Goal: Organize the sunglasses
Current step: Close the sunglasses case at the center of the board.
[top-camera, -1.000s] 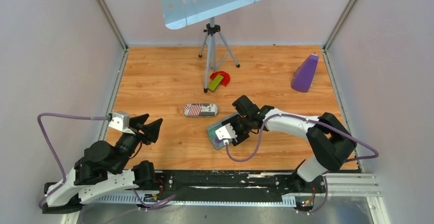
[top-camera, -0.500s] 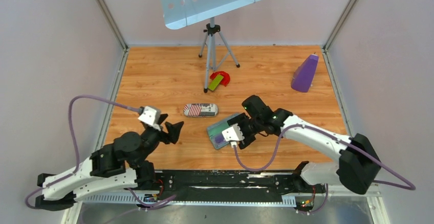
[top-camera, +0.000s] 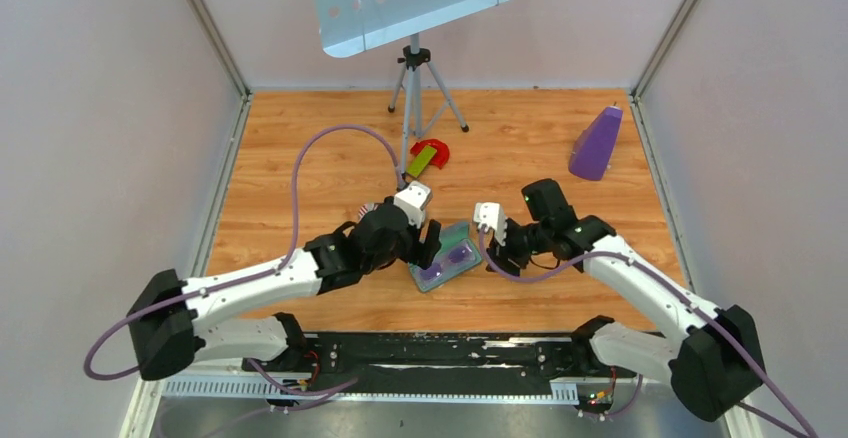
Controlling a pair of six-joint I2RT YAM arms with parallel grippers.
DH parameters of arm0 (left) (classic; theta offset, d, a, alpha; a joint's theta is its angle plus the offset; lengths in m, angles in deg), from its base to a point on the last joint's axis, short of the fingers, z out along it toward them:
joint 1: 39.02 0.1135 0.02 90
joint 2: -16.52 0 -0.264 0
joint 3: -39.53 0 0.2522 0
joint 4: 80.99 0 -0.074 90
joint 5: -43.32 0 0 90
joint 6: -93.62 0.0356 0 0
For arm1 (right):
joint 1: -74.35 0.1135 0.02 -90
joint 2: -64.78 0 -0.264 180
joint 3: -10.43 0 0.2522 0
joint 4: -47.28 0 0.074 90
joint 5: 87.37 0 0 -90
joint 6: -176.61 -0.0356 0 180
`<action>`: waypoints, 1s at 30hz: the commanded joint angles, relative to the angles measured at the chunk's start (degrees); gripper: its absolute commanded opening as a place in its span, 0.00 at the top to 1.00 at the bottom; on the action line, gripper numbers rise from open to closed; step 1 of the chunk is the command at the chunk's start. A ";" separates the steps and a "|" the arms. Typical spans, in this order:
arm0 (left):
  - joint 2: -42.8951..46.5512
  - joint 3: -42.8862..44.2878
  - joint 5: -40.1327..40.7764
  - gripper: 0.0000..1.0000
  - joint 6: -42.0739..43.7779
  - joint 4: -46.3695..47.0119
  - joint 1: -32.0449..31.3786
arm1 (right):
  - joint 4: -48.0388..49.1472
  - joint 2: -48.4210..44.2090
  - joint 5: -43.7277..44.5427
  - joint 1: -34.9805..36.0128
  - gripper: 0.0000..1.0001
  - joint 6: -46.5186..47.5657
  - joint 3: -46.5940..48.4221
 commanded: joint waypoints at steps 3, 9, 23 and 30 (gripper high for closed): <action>-11.64 4.82 -19.68 0.22 -4.93 13.79 8.52 | -3.18 8.32 -11.91 -8.66 0.42 -12.82 0.86; -17.84 6.88 -19.85 0.25 -0.78 13.98 8.68 | -3.12 22.99 -12.44 -9.43 0.46 -21.91 5.35; -15.83 4.21 -19.12 0.28 2.08 12.13 9.29 | -1.33 19.50 -17.58 -10.43 0.64 -20.05 5.57; -15.80 3.32 -23.09 0.27 0.84 13.28 12.71 | -10.78 2.60 -9.16 -12.03 0.60 12.96 9.39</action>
